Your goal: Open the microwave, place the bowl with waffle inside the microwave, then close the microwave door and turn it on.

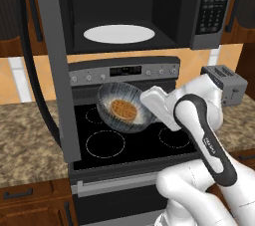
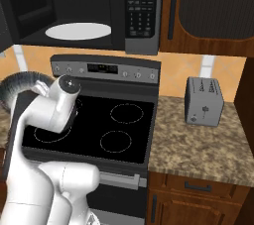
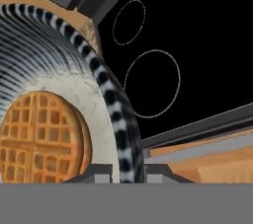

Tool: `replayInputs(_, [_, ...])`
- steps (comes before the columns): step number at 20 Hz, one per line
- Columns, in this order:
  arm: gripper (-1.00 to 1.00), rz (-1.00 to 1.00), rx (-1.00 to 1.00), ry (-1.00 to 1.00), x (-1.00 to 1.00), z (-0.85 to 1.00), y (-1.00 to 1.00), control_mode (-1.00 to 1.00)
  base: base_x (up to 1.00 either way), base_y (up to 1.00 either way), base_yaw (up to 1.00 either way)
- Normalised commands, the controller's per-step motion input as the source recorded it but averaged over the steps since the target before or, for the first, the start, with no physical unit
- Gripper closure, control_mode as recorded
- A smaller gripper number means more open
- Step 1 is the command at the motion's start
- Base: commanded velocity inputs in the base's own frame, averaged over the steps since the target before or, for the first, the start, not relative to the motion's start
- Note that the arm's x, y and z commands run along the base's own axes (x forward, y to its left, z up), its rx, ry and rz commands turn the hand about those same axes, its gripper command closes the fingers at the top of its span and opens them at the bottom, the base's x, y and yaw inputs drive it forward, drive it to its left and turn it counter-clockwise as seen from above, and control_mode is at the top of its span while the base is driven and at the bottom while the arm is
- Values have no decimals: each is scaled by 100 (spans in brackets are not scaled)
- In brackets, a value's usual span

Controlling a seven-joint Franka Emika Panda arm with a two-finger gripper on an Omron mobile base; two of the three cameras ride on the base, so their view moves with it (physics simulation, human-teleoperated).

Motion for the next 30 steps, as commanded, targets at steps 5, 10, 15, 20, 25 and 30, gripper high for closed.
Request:
replayInputs(5, [100, -15, 3, 11, -26, 100, -70, -100, 0, 0, 0])
replayInputs(10, [100, -11, 0, 0, -43, 100, -41, -100, 0, 0, 0])
replayInputs(15, [100, -19, -3, -1, -16, 100, -10, -100, 0, 0, 0])
replayInputs(20, [100, -12, -3, 1, 9, 31, 2, -100, 0, 0, 0])
replayInputs(25, [100, 0, 0, 0, 16, 15, 1, -100, 0, 0, 0])
replayInputs(30, [100, 0, 0, 0, 64, 64, 0, -100, 0, 0, 0])
